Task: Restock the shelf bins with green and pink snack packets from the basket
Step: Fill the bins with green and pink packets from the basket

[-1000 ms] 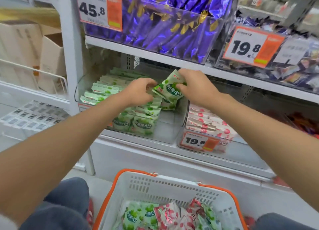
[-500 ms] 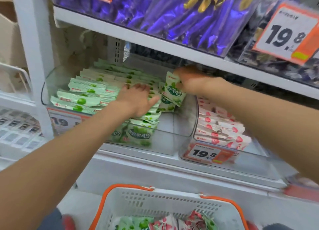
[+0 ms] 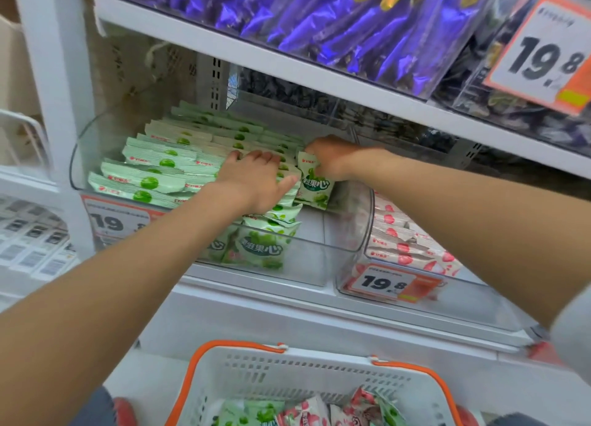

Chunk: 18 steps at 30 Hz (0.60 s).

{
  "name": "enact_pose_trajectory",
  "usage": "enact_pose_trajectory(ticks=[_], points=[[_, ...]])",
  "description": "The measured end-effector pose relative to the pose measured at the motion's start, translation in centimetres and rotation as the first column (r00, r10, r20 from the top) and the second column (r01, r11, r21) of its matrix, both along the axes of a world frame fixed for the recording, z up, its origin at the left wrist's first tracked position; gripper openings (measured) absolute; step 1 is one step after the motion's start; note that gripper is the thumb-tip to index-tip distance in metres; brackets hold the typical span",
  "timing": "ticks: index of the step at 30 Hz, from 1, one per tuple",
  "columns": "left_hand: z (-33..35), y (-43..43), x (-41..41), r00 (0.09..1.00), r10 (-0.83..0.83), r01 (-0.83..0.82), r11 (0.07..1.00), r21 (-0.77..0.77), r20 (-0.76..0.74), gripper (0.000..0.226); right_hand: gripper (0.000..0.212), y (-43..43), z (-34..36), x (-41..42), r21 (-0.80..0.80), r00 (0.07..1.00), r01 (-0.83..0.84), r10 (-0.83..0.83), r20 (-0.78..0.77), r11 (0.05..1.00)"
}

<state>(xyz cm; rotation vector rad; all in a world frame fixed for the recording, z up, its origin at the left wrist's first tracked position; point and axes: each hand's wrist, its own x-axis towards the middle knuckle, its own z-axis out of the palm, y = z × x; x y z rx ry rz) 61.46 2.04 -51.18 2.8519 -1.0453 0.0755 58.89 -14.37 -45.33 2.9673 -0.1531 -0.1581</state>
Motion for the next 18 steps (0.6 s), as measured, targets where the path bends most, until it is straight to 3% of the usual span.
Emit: enact_pose_trajectory(ticks=[14, 18], points=[[0.2, 0.0, -0.2, 1.0, -0.006, 0.006, 1.0, 0.01, -0.018, 0.07, 0.034, 0.4, -1.4, 0.7, -0.093, 0.998, 0.007, -0.012, -0.056, 0.996], [0.4, 0.1, -0.3, 0.999, -0.006, 0.006, 1.0, 0.008, -0.037, 0.07, 0.044, 0.6, -1.0, 0.5, -0.143, 0.996, 0.038, -0.048, -0.069, 0.989]])
